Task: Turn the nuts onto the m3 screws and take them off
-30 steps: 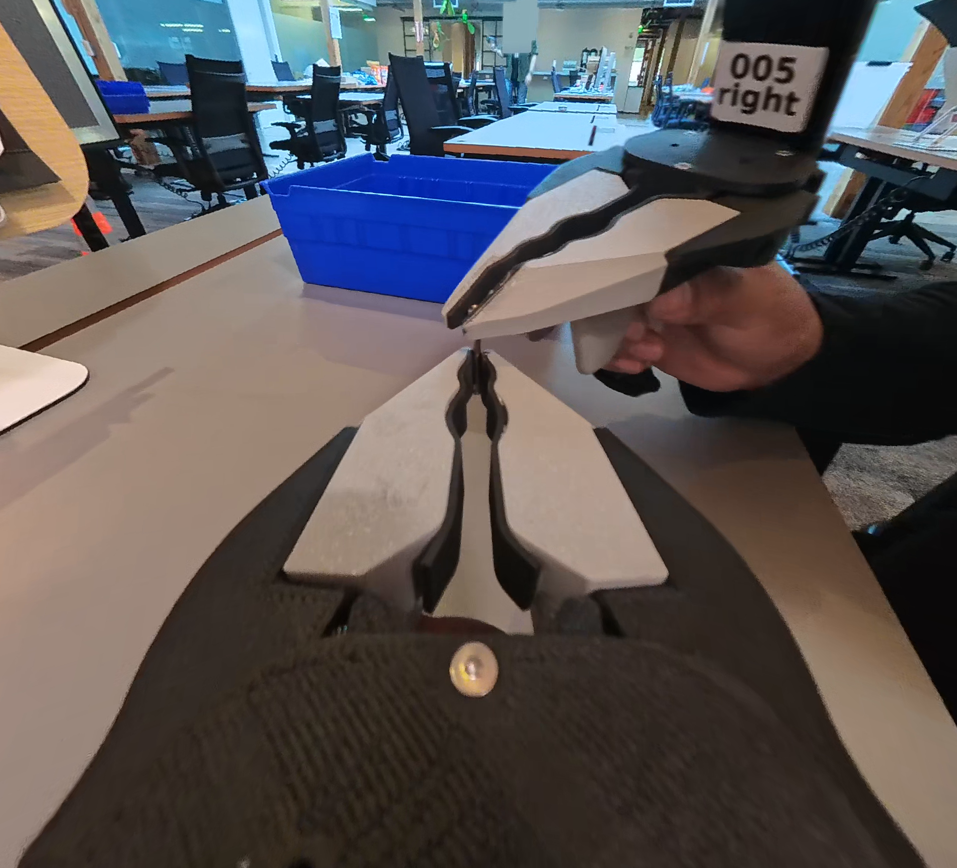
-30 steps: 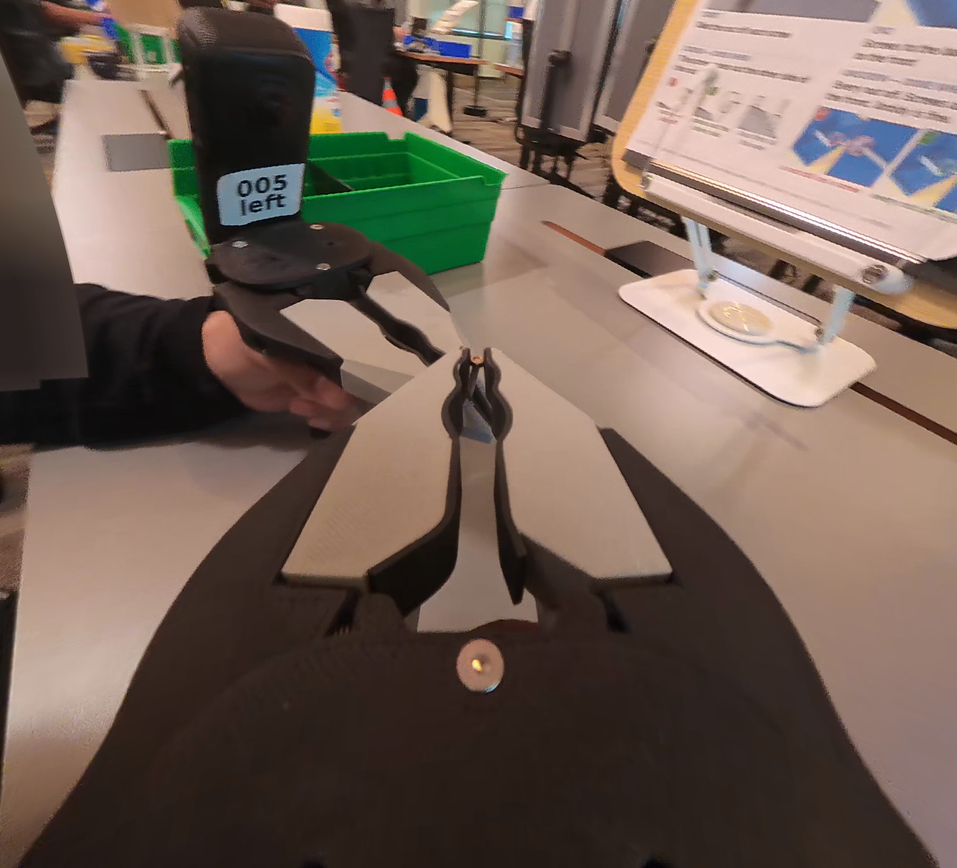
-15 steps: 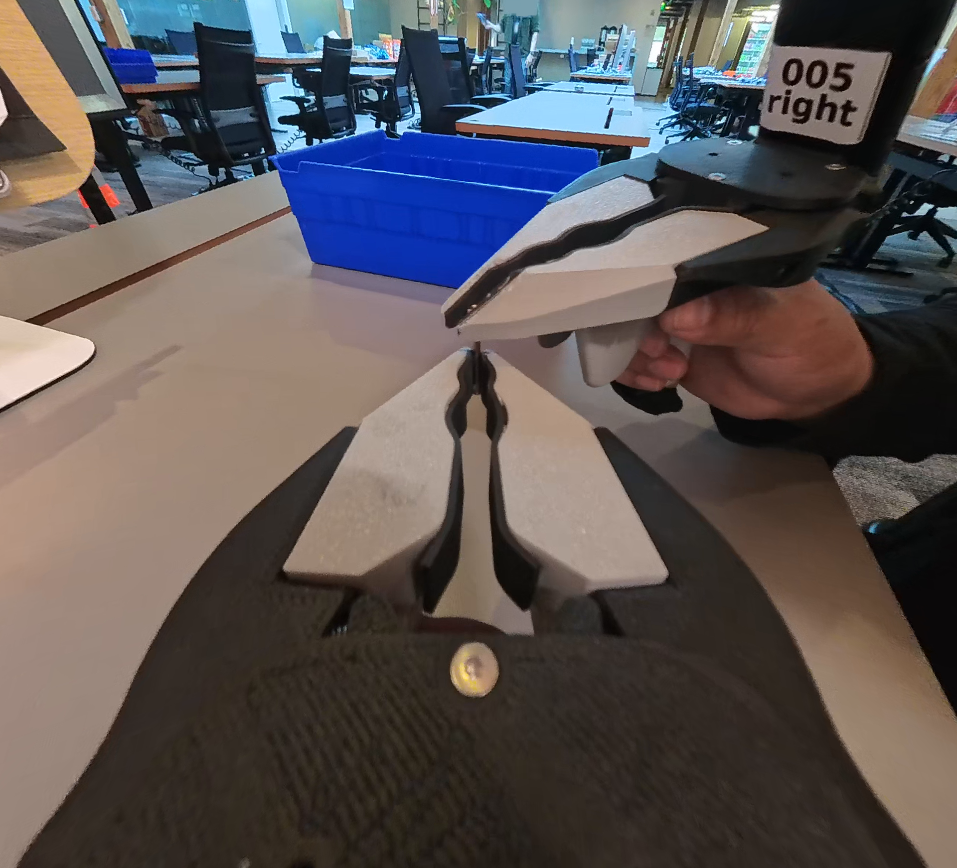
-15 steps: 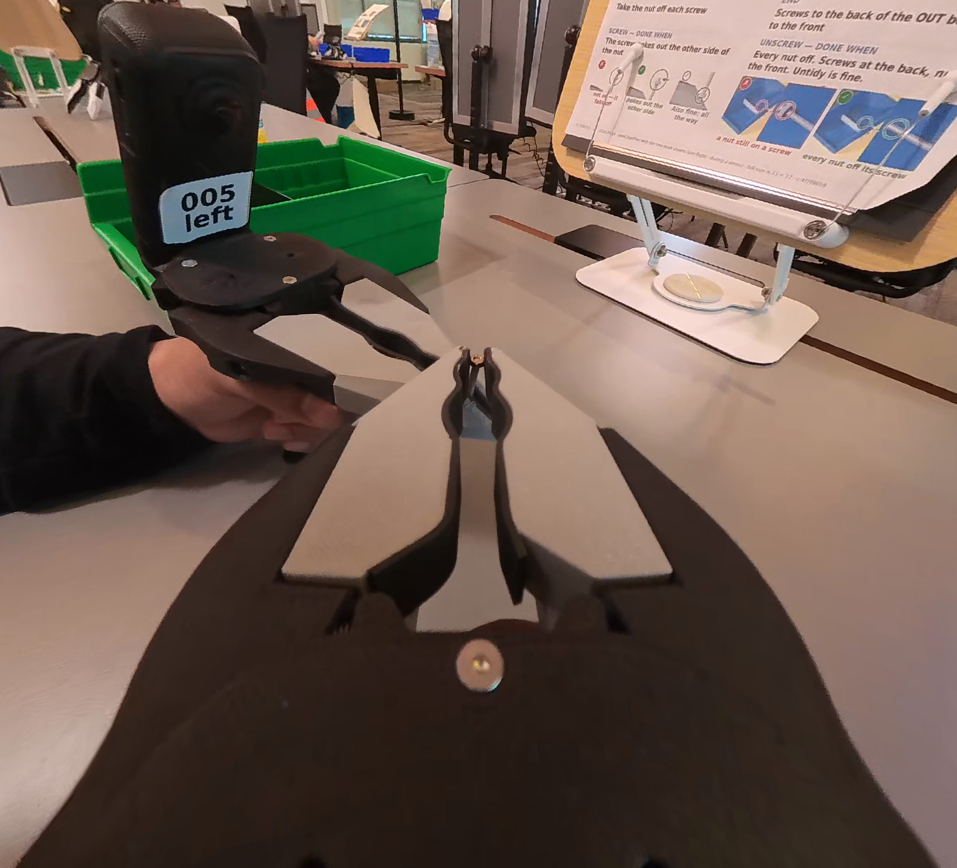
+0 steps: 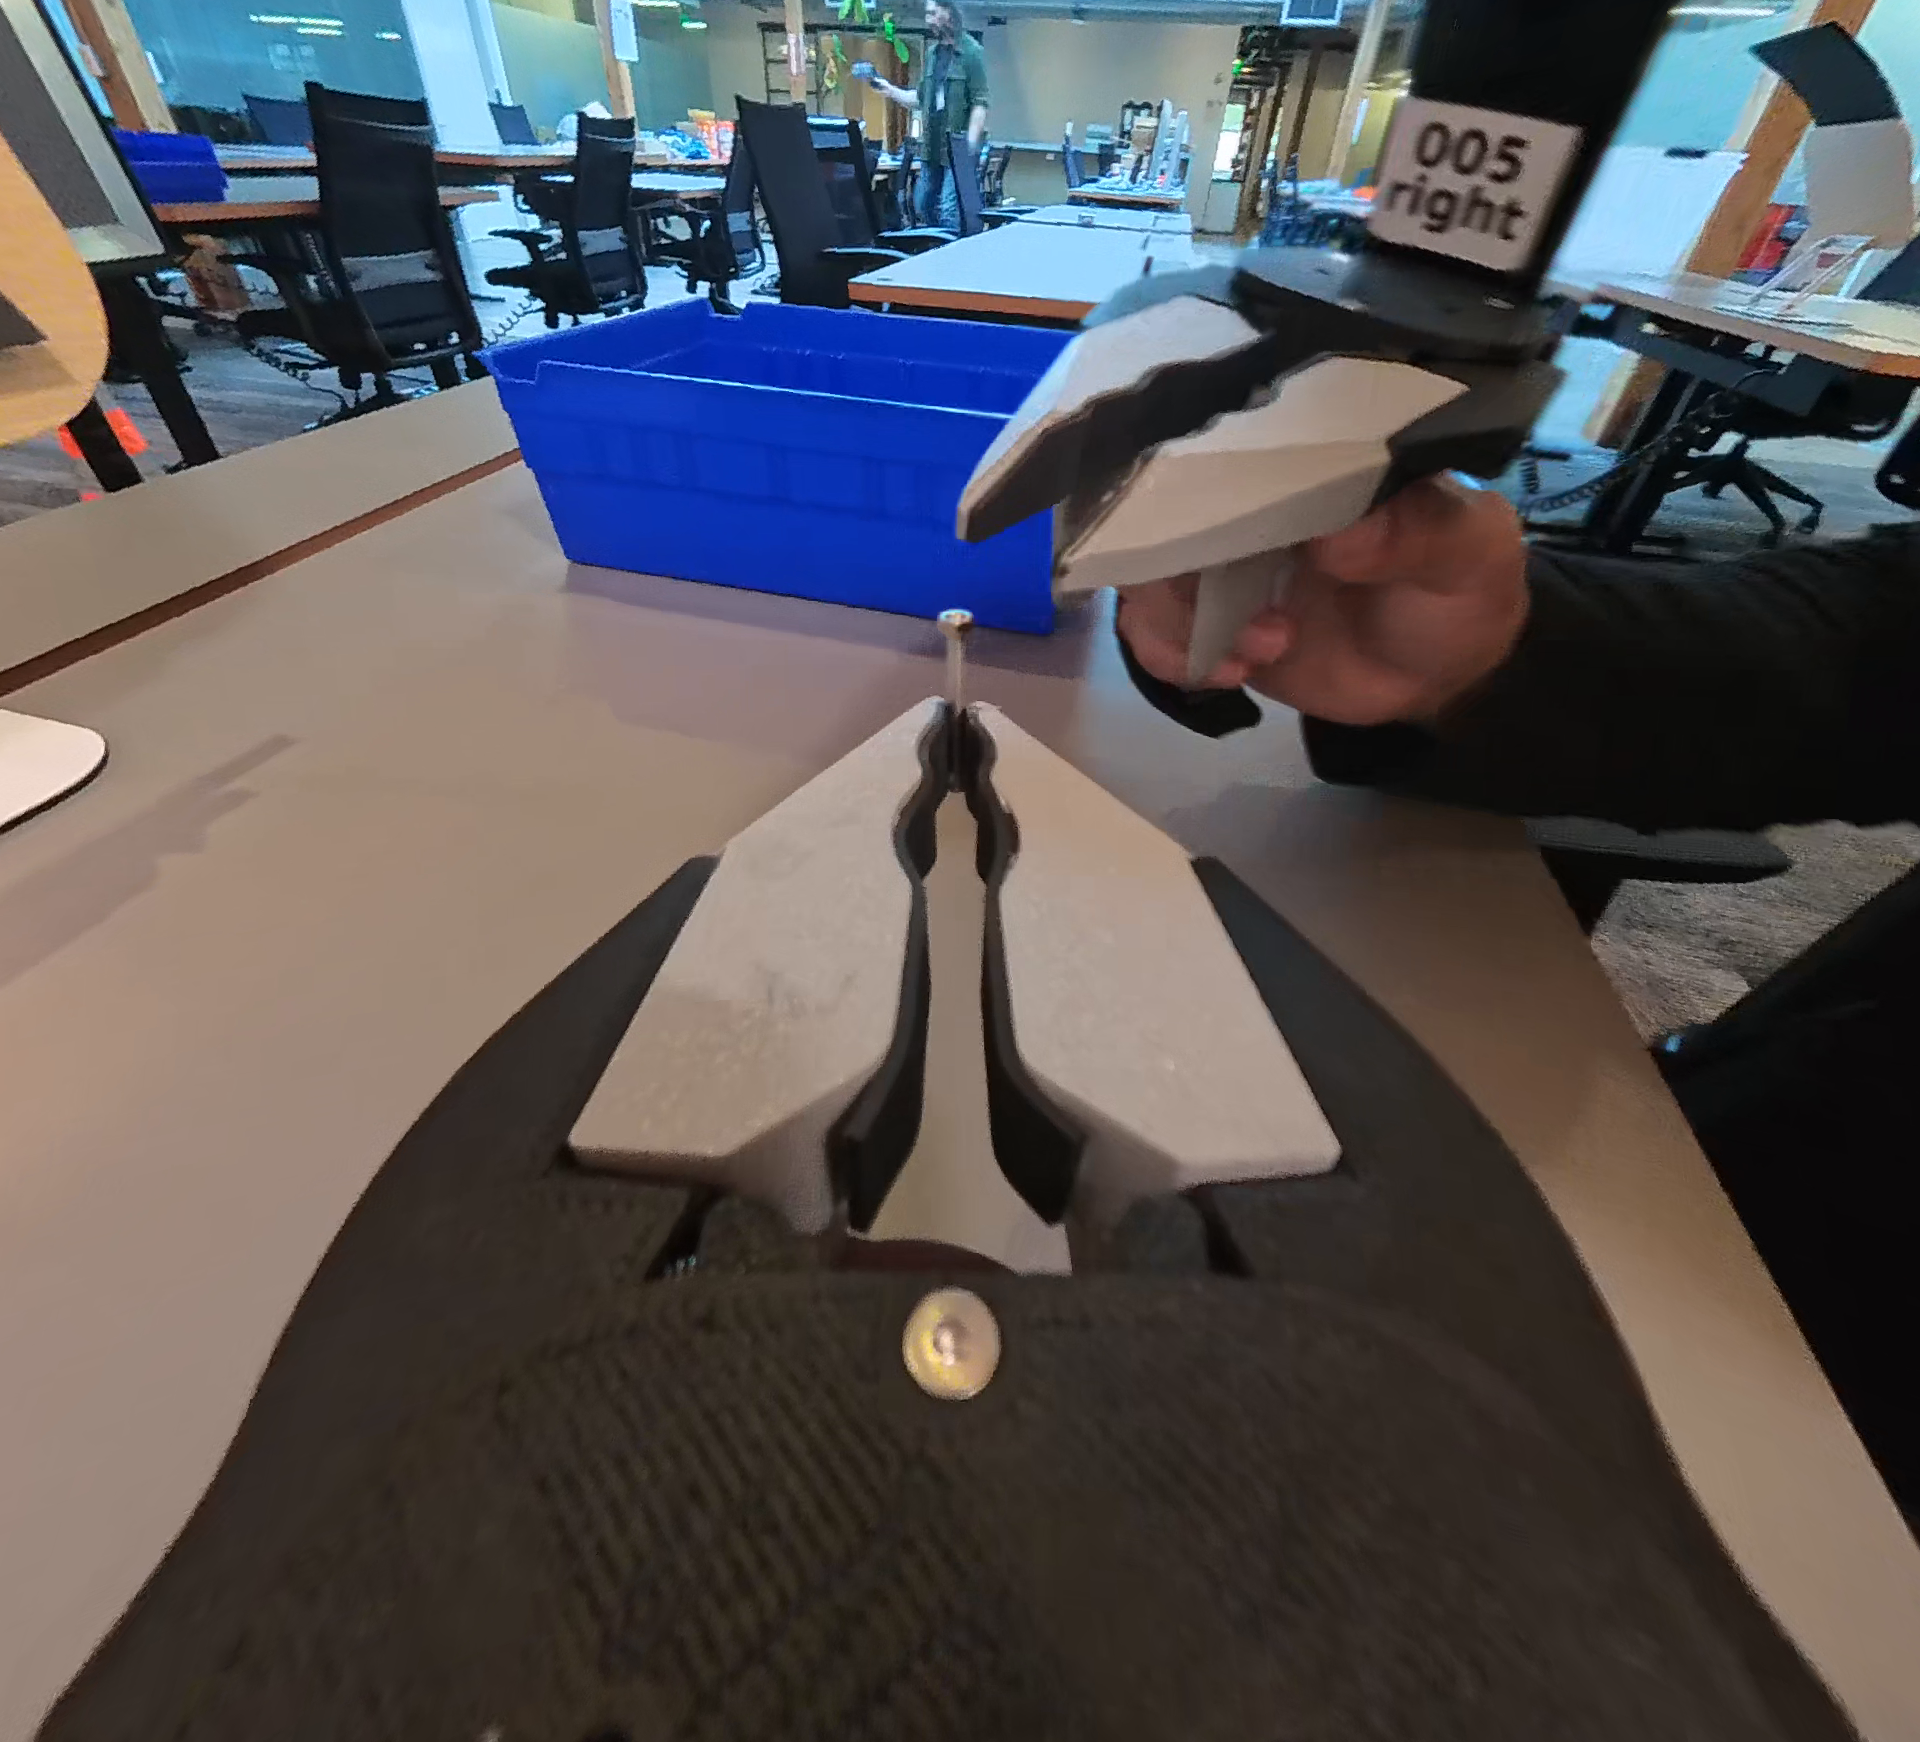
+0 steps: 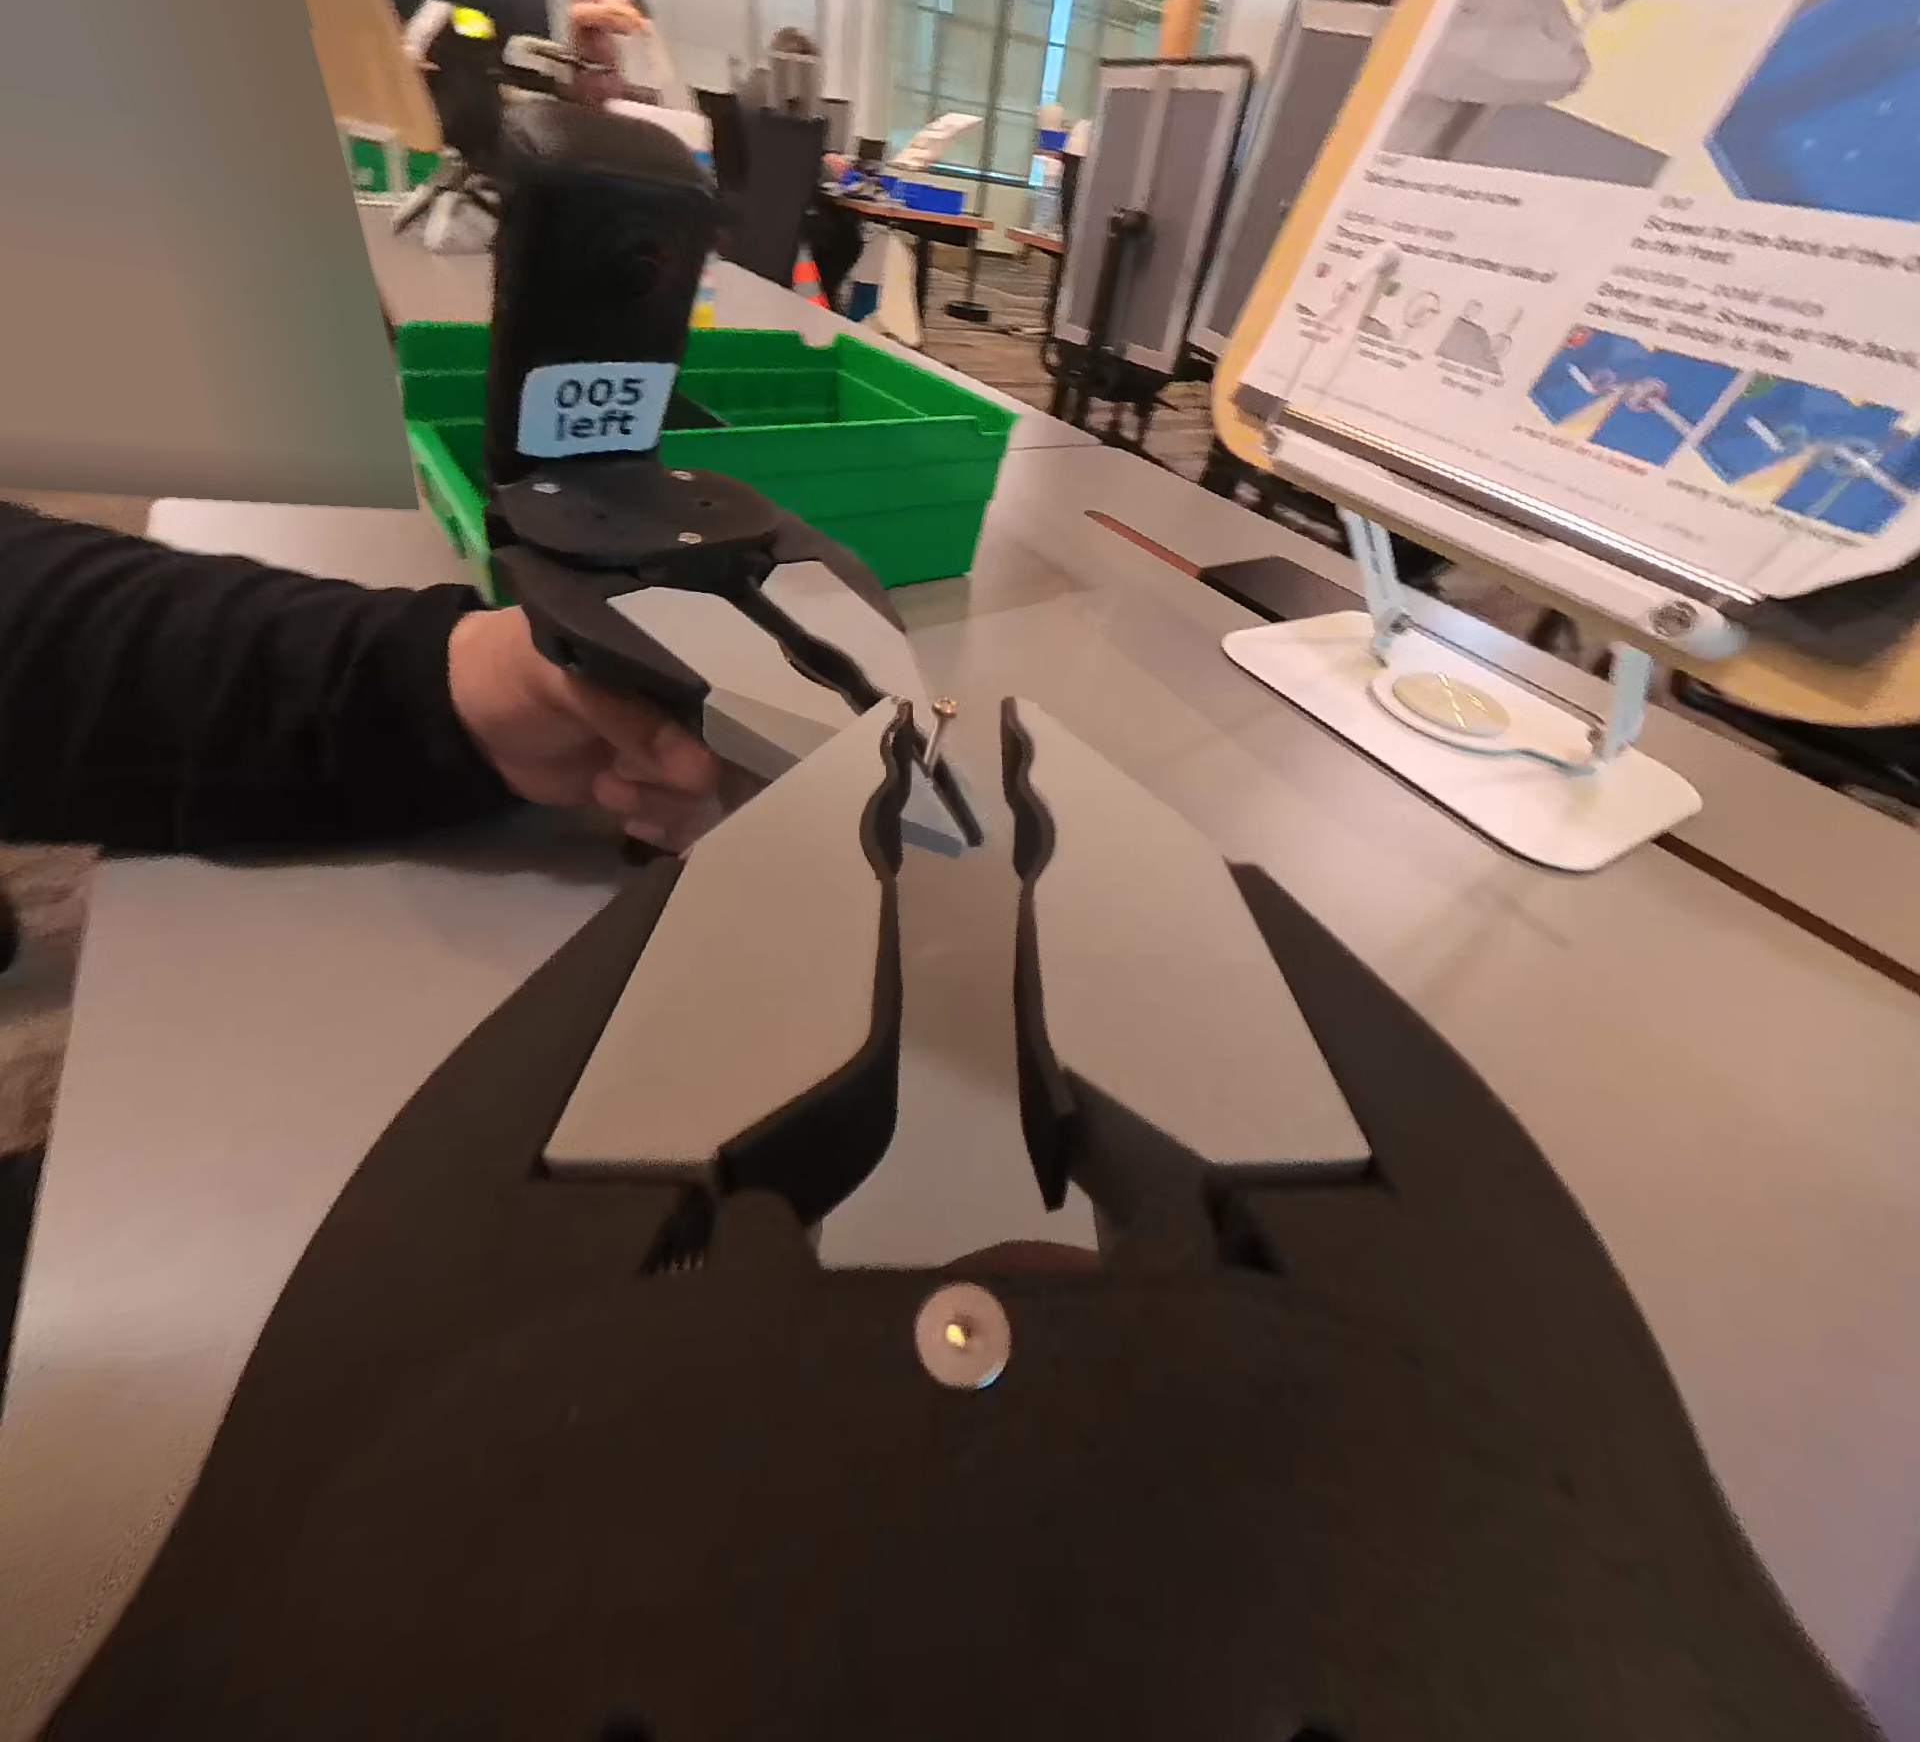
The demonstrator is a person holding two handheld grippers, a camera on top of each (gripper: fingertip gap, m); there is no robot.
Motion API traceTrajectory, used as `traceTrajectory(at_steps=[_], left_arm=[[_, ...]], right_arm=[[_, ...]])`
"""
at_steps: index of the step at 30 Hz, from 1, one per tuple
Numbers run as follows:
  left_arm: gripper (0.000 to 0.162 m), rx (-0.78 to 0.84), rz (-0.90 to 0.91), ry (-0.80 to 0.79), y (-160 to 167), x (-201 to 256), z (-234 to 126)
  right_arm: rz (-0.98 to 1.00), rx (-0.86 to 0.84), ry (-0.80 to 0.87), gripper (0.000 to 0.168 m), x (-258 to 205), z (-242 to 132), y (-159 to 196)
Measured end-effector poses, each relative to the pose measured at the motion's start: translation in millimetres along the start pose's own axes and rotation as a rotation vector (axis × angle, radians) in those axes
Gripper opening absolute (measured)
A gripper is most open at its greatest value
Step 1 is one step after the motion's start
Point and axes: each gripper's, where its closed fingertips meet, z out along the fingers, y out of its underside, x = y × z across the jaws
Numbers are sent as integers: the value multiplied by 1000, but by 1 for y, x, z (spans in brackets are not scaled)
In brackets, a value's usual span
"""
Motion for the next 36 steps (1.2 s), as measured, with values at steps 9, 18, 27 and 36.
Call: traceTrajectory(at_steps=[9, 18, 27, 36], left_arm=[[0, 50, -32, 226, -8, 33, -4], [0, 72, -29, 362, -11, 54, -11], [0, 86, -17, 435, -14, 66, -16], [0, 85, -11, 437, -14, 67, -17]], right_arm=[[12, 25, -526, 15, -31, -10, -13], [13, 31, -679, 12, -42, -17, -12], [18, 44, -751, 10, -54, -18, -12], [21, 51, -791, 9, -63, -18, -14]])
